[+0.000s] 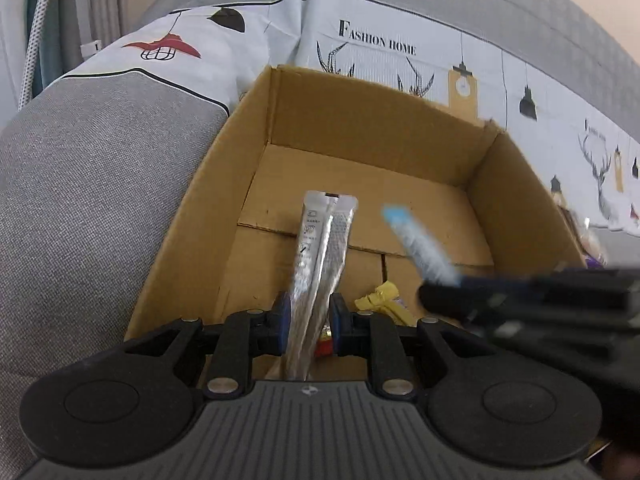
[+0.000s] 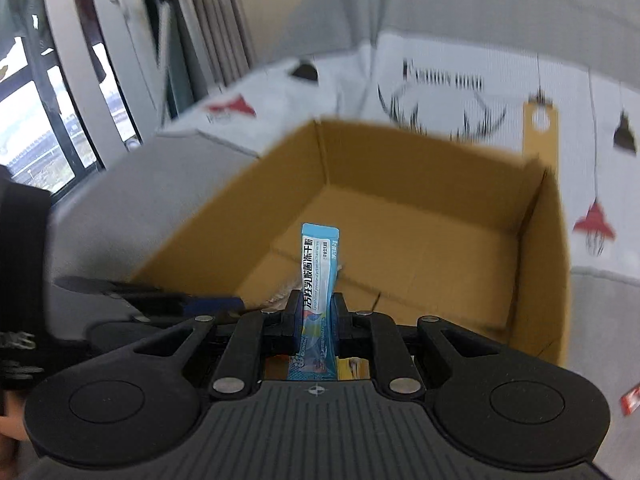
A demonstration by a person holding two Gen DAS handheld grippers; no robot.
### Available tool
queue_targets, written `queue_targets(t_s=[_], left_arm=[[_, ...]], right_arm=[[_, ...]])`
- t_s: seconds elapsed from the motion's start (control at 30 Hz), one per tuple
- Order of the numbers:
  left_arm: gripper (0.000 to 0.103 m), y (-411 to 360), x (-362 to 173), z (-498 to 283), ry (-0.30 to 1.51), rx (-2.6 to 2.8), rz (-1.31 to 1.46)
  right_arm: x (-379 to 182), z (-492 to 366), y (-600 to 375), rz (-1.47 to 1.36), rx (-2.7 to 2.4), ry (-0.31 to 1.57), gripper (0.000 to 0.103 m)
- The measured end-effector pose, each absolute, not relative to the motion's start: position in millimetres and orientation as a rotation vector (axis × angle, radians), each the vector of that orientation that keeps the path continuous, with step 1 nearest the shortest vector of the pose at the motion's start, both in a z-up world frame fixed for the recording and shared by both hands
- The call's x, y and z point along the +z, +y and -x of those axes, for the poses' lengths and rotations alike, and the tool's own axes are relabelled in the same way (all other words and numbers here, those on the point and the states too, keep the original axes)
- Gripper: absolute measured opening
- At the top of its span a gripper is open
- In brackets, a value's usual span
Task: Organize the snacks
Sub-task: 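Carry both stick packs over the box, drop them in, open both tools, then grasp the red coffee stick with the left tool while the right tool grasps a red packet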
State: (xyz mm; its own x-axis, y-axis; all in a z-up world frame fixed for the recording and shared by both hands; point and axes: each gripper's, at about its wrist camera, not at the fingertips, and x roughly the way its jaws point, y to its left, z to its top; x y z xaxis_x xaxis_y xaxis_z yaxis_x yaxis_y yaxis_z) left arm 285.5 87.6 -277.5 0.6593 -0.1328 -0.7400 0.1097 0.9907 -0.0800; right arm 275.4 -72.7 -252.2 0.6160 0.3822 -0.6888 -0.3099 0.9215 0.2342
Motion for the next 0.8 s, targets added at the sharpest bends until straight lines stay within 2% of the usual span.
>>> queue_targets(t_s=[0.17, 0.23, 0.3, 0.33, 0.37, 0.4, 0.53, 0.63, 0.8], left_arm=[[0.022, 81.6, -274.9, -283.2, 0.837, -0.121, 0.001], [0.038, 80.4, -272.4, -286.8, 0.827, -0.099, -0.002], [0.056, 79.5, -265.7, -286.0, 0.817, -0.092, 0.007], [0.061, 77.5, -260.0, -284.5, 0.806, -0.094, 0.014], [0.073, 74.4, -254.3, -280.8, 0.789, -0.09, 0.012], [0.086, 68.7, -247.6, -276.8, 0.765, -0.074, -0.005], [0.09, 37.1, -221.6, -261.4, 0.697, -0.107, -0.034], [0.09, 2.8, -204.7, -245.3, 0.653, -0.152, -0.046], [0.091, -66.7, -199.3, -221.6, 0.627, -0.276, -0.055]], right_arm=[[-269.2, -278.6, -74.9, -0.103, 0.393, 0.879, 0.016], [-268.8, -278.5, -79.5, -0.132, 0.406, 0.874, 0.021], [-267.3, -278.4, -90.1, -0.175, 0.367, 0.876, 0.033], [-265.2, -277.2, -99.2, -0.207, 0.354, 0.871, 0.043], [-262.0, -275.3, -109.3, -0.236, 0.347, 0.861, 0.051], [-258.9, -272.4, -117.8, -0.254, 0.346, 0.85, 0.054], [-238.6, -247.4, -153.1, -0.279, 0.318, 0.779, 0.077], [-225.4, -226.4, -182.3, -0.288, 0.283, 0.726, 0.079], [-220.1, -179.3, -253.8, -0.343, 0.188, 0.659, 0.088]])
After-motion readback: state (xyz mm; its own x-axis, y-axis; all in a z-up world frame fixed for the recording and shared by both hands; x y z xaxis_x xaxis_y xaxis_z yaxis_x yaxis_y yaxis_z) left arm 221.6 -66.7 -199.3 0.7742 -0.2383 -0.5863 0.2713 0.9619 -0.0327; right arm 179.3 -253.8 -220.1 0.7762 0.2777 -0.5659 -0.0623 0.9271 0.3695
